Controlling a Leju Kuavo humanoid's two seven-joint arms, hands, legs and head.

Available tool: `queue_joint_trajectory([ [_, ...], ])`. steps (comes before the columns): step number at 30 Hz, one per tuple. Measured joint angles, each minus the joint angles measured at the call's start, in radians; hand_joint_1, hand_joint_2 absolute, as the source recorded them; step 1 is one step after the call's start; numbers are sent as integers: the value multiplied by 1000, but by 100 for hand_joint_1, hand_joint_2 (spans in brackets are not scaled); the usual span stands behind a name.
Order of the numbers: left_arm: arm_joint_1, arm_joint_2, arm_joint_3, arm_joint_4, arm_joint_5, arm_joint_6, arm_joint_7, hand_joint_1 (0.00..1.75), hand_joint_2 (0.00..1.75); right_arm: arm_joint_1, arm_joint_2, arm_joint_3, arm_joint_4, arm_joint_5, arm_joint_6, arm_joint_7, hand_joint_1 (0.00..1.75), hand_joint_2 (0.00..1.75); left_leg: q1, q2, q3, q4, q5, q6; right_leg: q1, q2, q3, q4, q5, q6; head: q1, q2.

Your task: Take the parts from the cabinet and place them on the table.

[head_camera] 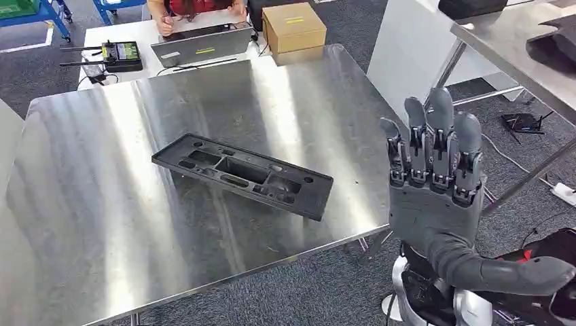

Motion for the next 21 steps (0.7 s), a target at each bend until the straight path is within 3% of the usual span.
queue_joint_trajectory([
  [1,-1,0,1,0,0,0,0,0,0,0,0,-1,-3,0,0,0,0,0,-2,-2,-2,5,1,-10,-7,-1,46,-88,16,5,0,0],
  [2,-1,1,3,0,0,0,0,0,0,2,0,-1,-3,0,0,0,0,0,-2,-4,-6,5,3,-19,6,4,46,-68,35,-5,0,0],
  [5,-2,2,4,0,0,0,1,0,0,5,3,-2,-11,6,-2,0,0,0,0,-4,-6,3,16,-41,10,10,24,-70,36,-35,-1,0],
  [6,-1,3,4,0,0,1,1,0,0,5,4,-2,-12,11,-2,0,0,0,2,-6,-11,3,21,-48,2,8,15,-76,45,-50,-1,0],
  [7,0,3,6,0,0,3,1,0,0,5,8,-2,-13,18,-2,0,0,0,5,-3,-25,19,-10,-51,0,6,15,-76,54,-62,-2,0],
  [8,1,2,8,0,0,3,1,0,0,7,13,-3,-14,25,-2,0,0,0,7,1,-41,67,-72,-55,1,5,5,-75,63,-74,-3,0],
  [10,0,2,11,0,0,5,1,0,0,8,18,-3,-14,38,-2,0,0,0,8,1,-85,219,-175,-63,6,3,-12,-73,77,-80,-4,0],
  [11,0,3,12,0,0,5,1,0,0,9,19,-3,-14,42,-3,0,0,0,8,1,-99,290,-202,-65,10,1,-22,-73,84,-81,-4,0],
  [12,1,3,12,0,0,5,1,0,0,11,21,-4,-14,47,-5,0,0,0,8,1,-94,311,-203,-64,13,0,-29,-72,89,-81,-4,0],
  [13,1,3,13,0,0,5,1,0,0,12,23,-5,-14,49,-5,0,0,0,8,1,-65,287,-185,-61,15,-1,-35,-72,94,-80,-4,0],
  [14,0,3,13,0,0,5,1,0,0,12,24,-6,-14,50,-5,0,0,0,8,1,-18,225,-156,-55,18,-1,-40,-72,99,-79,-4,0],
  [16,-1,4,13,0,0,5,1,0,0,12,26,-7,-14,51,-5,0,0,0,4,0,114,38,-111,-35,20,0,-43,-72,106,-75,-4,0],
  [17,-3,6,13,0,0,5,1,0,0,12,28,-8,-14,51,-5,0,0,0,-1,1,146,-12,-125,-29,27,-1,-47,-71,111,-68,-4,0],
  [19,-1,6,13,0,0,5,0,0,0,11,29,-8,-14,51,-5,2,0,0,-11,1,137,-12,-114,-27,22,-4,-48,-72,121,-53,-3,0],
  [21,-1,7,14,0,0,5,0,0,0,11,32,-9,-14,52,-7,2,0,0,-17,2,132,-21,-97,-13,21,-4,-49,-76,134,-34,-3,0],
])
